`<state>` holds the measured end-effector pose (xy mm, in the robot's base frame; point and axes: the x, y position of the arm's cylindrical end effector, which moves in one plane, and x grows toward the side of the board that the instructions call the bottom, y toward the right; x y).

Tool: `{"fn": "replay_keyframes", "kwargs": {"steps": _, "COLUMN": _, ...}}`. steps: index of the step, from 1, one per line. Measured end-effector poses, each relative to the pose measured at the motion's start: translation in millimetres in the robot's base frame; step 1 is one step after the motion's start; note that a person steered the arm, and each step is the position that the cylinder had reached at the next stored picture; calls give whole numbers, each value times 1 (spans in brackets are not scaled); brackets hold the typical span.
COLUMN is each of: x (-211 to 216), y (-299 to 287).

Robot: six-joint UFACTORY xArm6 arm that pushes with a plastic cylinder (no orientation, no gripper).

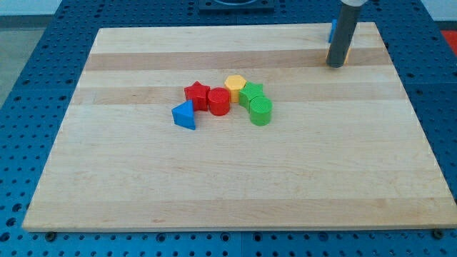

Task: Move the green circle closer to the blue cube

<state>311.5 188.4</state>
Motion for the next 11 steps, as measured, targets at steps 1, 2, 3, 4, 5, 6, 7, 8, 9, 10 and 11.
{"fn": "replay_keyframes", "kwargs": {"steps": 1, "x": -9, "y": 6}}
{"fn": "replay_keyframes", "kwargs": {"steps": 2, "x": -18, "y": 8}}
{"fn": "replay_keyframes", "kwargs": {"steps": 3, "x": -19, "y": 8}}
{"fn": "replay_keyframes", "kwargs": {"steps": 4, "x": 1, "y": 8}}
{"fn": "replay_keyframes", "kwargs": {"steps": 5, "x": 52, "y": 7}}
{"fn": "replay_keyframes", "kwargs": {"steps": 6, "x": 98, "y": -21}}
{"fn": "replay_keyframes", "kwargs": {"steps": 7, "x": 135, "y": -63}}
{"fn": "replay_keyframes", "kwargs": {"steps": 8, "x": 165, "y": -123}}
{"fn": "replay_keyframes", "kwargs": {"steps": 9, "x": 172, "y": -168}}
{"fn": "replay_keyframes", "kwargs": {"steps": 10, "x": 156, "y": -188}}
{"fn": "replay_keyframes", "kwargs": {"steps": 11, "x": 145, "y": -188}}
